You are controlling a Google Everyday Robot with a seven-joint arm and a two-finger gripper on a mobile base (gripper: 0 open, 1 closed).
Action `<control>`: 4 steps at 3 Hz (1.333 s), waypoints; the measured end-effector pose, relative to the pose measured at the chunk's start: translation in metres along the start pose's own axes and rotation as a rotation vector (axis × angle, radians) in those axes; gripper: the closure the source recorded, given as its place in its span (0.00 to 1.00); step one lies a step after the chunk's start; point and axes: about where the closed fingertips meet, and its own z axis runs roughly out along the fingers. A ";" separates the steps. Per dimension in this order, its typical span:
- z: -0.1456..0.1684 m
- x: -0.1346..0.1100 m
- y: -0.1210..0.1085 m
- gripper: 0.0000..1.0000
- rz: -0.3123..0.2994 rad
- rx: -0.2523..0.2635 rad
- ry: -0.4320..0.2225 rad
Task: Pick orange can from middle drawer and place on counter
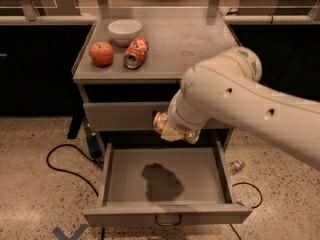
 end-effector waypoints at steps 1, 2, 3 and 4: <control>-0.016 -0.001 0.001 1.00 -0.010 0.008 0.025; -0.015 -0.002 0.001 1.00 -0.010 0.009 0.023; -0.020 0.001 -0.009 1.00 -0.001 0.027 0.026; -0.047 -0.002 -0.058 1.00 -0.010 0.117 0.052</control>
Offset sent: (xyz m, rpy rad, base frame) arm -0.0074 -0.0019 0.0191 -0.0327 -0.0084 -0.0017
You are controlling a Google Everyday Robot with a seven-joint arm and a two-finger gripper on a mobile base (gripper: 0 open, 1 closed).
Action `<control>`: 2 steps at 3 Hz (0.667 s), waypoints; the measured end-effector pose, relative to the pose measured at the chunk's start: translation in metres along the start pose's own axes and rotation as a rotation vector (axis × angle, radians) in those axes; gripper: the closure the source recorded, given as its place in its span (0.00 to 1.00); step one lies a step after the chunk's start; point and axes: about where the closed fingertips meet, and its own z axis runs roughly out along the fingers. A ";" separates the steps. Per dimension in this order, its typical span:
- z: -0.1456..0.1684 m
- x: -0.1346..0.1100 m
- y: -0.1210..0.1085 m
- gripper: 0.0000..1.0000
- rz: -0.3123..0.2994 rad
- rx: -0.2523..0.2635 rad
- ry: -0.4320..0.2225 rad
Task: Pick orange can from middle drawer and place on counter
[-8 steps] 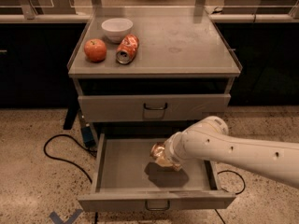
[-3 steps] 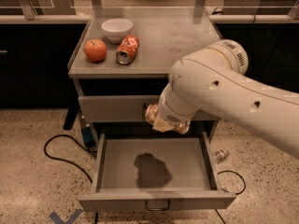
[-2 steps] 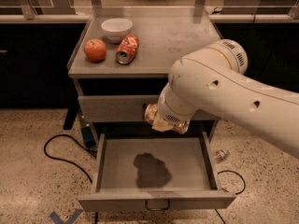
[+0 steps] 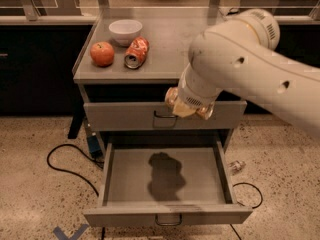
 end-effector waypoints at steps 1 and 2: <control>-0.036 -0.018 -0.077 1.00 -0.004 0.130 0.025; -0.063 -0.038 -0.104 1.00 0.006 0.188 -0.020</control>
Offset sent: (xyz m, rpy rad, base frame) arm 0.0401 -0.0130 0.0543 -0.0413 -0.0895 -0.0407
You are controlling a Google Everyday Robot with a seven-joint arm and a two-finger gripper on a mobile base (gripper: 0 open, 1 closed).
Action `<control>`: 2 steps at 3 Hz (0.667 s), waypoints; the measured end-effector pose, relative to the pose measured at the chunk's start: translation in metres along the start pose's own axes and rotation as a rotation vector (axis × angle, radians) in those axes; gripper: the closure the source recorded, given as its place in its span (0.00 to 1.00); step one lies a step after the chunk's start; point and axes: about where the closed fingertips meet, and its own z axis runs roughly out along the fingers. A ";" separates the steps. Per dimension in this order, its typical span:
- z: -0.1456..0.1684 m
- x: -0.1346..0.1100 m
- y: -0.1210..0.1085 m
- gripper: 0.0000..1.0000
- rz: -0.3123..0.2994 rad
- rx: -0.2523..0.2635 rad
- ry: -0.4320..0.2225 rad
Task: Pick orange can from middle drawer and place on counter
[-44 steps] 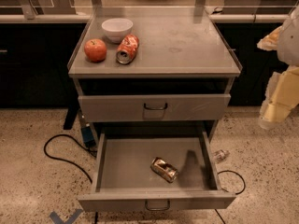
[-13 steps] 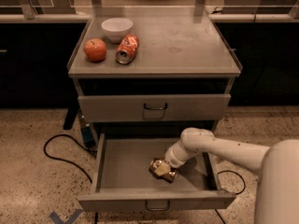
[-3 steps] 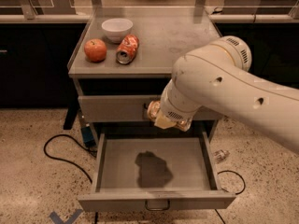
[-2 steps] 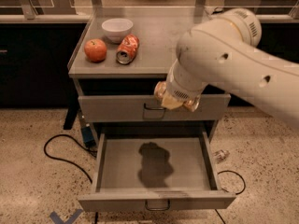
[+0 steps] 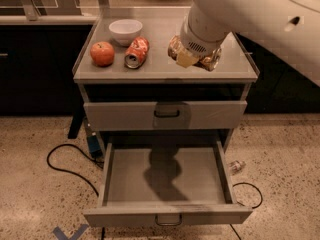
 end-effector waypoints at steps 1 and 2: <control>0.000 0.000 0.000 1.00 0.000 0.000 0.000; 0.007 0.010 -0.013 1.00 0.059 -0.027 -0.018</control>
Offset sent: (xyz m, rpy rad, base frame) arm 0.0351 -0.0342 -0.0032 0.1540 0.0722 -0.0636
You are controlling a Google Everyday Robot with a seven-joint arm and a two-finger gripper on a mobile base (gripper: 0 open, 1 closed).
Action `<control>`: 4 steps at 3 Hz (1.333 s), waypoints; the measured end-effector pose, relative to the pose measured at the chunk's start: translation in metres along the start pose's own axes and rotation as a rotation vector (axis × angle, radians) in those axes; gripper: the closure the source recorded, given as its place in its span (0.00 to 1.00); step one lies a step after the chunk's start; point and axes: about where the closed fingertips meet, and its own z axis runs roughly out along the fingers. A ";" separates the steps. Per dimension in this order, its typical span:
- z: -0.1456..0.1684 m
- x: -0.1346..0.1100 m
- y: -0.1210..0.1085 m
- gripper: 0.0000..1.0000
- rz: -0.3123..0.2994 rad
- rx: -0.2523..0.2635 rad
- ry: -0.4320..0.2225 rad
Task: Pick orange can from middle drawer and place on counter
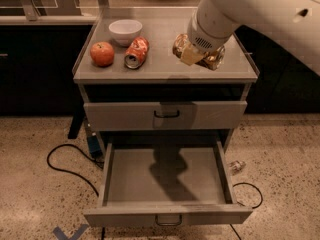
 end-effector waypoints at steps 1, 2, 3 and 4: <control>0.038 0.020 -0.023 1.00 0.026 -0.091 0.002; 0.102 0.038 -0.021 1.00 -0.030 -0.270 0.010; 0.110 0.044 -0.034 1.00 -0.074 -0.283 -0.006; 0.116 0.046 -0.038 1.00 -0.074 -0.286 0.004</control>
Offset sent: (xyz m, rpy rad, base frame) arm 0.1694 -0.0553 -0.0007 0.1175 0.1558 0.2777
